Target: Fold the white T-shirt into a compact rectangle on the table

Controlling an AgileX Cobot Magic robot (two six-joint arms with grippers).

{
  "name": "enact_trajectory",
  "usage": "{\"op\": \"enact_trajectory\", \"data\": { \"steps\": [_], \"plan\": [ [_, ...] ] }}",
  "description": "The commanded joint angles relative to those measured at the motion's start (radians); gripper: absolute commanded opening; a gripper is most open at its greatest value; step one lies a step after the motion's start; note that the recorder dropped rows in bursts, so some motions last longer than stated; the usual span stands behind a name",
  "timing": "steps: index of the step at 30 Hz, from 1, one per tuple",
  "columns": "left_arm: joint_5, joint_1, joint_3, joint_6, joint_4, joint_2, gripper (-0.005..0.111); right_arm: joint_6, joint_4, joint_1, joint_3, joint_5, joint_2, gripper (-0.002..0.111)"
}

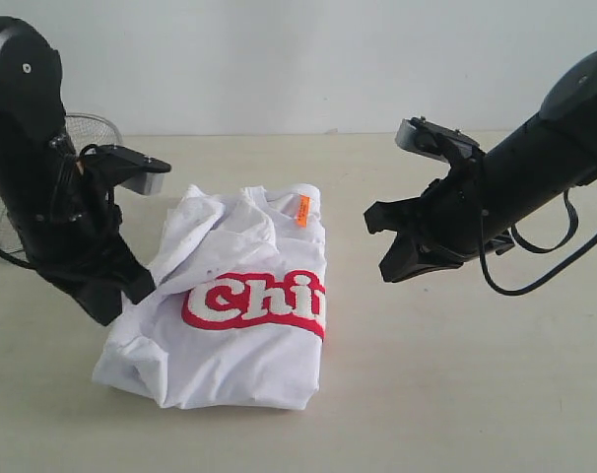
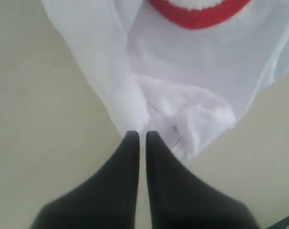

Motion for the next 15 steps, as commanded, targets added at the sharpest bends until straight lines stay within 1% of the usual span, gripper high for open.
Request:
{"op": "enact_trajectory", "data": {
  "steps": [1,4,12,15],
  "plan": [
    [-0.101,-0.003,-0.001,0.063,-0.215,-0.014,0.005,-0.017,0.002,-0.006,0.005,-0.003,-0.016,0.0],
    [-0.11,-0.007,-0.001,0.121,-0.332,0.008,0.005,-0.017,0.006,-0.006,0.005,-0.003,-0.016,0.0],
    [-0.11,-0.025,-0.001,0.131,-0.322,0.099,0.005,-0.017,0.014,-0.006,0.005,0.018,-0.016,0.0],
    [-0.09,-0.025,-0.001,0.088,-0.258,0.12,0.005,-0.017,0.014,-0.006,0.005,0.03,-0.016,0.0]
  ]
}}
